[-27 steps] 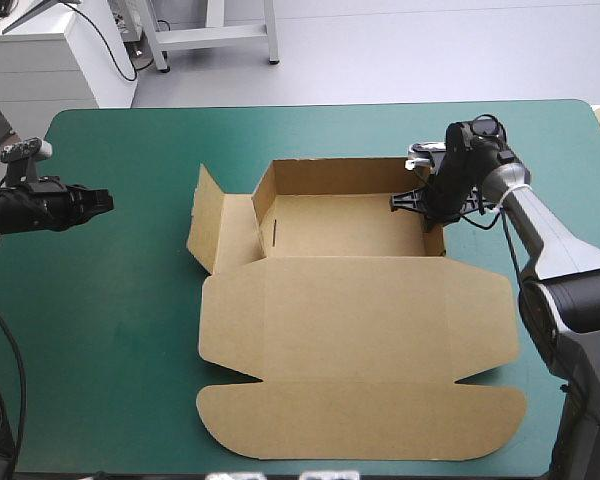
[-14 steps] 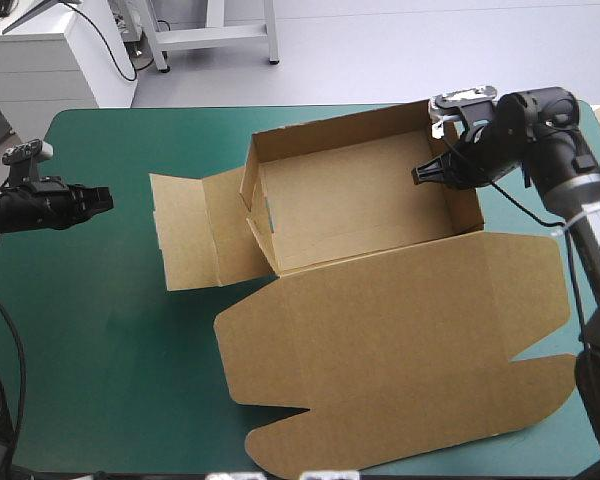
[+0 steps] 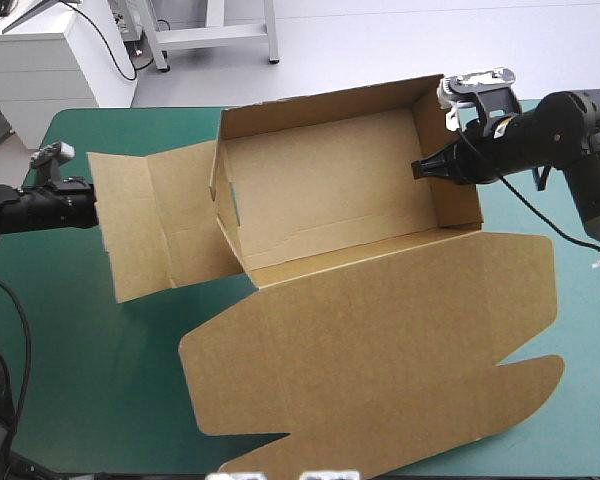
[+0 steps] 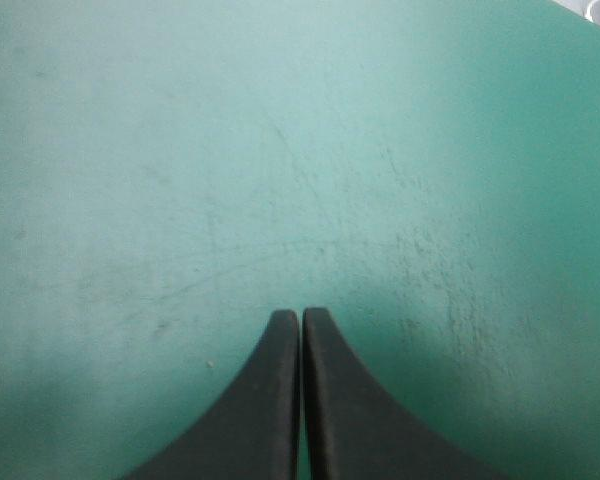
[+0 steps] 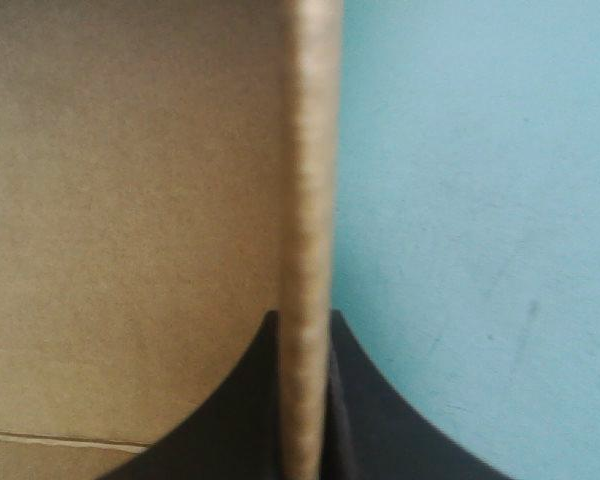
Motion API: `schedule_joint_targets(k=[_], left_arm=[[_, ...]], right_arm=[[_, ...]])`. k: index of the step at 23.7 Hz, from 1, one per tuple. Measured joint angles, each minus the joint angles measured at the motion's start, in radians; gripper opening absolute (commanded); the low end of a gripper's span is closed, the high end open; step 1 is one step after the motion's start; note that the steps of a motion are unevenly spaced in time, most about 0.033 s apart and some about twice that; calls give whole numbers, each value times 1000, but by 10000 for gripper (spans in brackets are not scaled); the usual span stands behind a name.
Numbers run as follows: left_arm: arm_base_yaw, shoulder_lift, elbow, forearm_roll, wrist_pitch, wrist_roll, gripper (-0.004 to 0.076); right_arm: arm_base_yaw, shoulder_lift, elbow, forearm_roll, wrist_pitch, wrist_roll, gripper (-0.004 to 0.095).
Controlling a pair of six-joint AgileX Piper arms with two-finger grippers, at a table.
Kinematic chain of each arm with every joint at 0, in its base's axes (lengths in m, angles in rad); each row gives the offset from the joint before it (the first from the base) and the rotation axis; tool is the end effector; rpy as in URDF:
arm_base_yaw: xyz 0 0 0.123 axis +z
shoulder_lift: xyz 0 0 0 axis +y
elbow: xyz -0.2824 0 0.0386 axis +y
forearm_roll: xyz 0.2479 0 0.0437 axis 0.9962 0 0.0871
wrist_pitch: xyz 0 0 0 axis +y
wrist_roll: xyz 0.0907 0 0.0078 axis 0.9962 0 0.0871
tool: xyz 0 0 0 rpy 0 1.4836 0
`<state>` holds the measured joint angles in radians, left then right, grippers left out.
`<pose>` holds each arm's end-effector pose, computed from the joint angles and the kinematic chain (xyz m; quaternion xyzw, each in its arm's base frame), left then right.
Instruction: Fold the box
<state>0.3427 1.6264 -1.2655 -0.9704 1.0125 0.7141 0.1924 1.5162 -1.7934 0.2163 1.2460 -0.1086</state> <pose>0.3380 0.0529 0.3011 -0.0235 0.8954 -0.3052 0.3234 0.2975 0.0768 0.4485 -0.1424 0.9248 0.1219 0.3310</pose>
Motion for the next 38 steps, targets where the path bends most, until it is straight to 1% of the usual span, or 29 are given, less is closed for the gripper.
schedule_joint_targets(k=[3, 5, 6, 9, 10, 12, 14, 17, 20, 22, 25, 27, 28, 29, 31, 32, 38], left_arm=[[-82, 3, 7, -1, -6, -4, -8], [-172, 3, 8, -47, -22, -11, -8], [-193, 3, 8, -68, -22, -12, -8], [-243, -7, 9, -155, -17, -8, -8], [-259, -30, 13, -178, -23, 6, -8], [-292, -82, 15, -190, -48, 13, -8], [-326, -121, 15, -211, -54, 32, -8], [-377, -126, 15, -228, -44, 66, -8], [-390, -126, 15, -268, -37, 74, -8], [-391, -126, 15, -294, -37, 80, 13], [-391, -126, 15, -327, -25, 86, 208], [-391, -126, 15, -345, 1, 102, 361], [-391, -126, 15, -353, 13, 111, 463], [-391, -126, 15, -362, 25, 119, 522], [-391, -127, 15, -386, 40, 126, 610], [-391, -127, 15, -401, 42, 129, 628], [-391, -127, 15, -444, 69, 133, 619]], right_arm=[[0, 20, 0, 49, -28, -12, -19], [0, 41, 0, 49, -69, -14, -19], [0, 48, 0, 39, -79, -14, -19], [0, 77, 0, -75, -118, 14, -19], [0, 86, 0, -122, -128, 28, -19], [0, 98, 0, -169, -147, 48, -19], [0, 101, 1, -177, -164, 58, -19], [0, 101, 1, -174, -183, 62, -19], [0, 101, 1, -174, -184, 63, -19], [0, 101, 1, -174, -184, 64, -19], [0, 101, 1, -174, -185, 65, -19], [0, 101, 1, -177, -186, 65, -19], [0, 101, 1, -179, -186, 65, -19], [0, 101, 1, -180, -186, 65, -19], [0, 101, 1, -182, -186, 65, -19], [0, 101, 1, -184, -186, 65, -19], [0, 102, 1, -188, -186, 66, -17]])
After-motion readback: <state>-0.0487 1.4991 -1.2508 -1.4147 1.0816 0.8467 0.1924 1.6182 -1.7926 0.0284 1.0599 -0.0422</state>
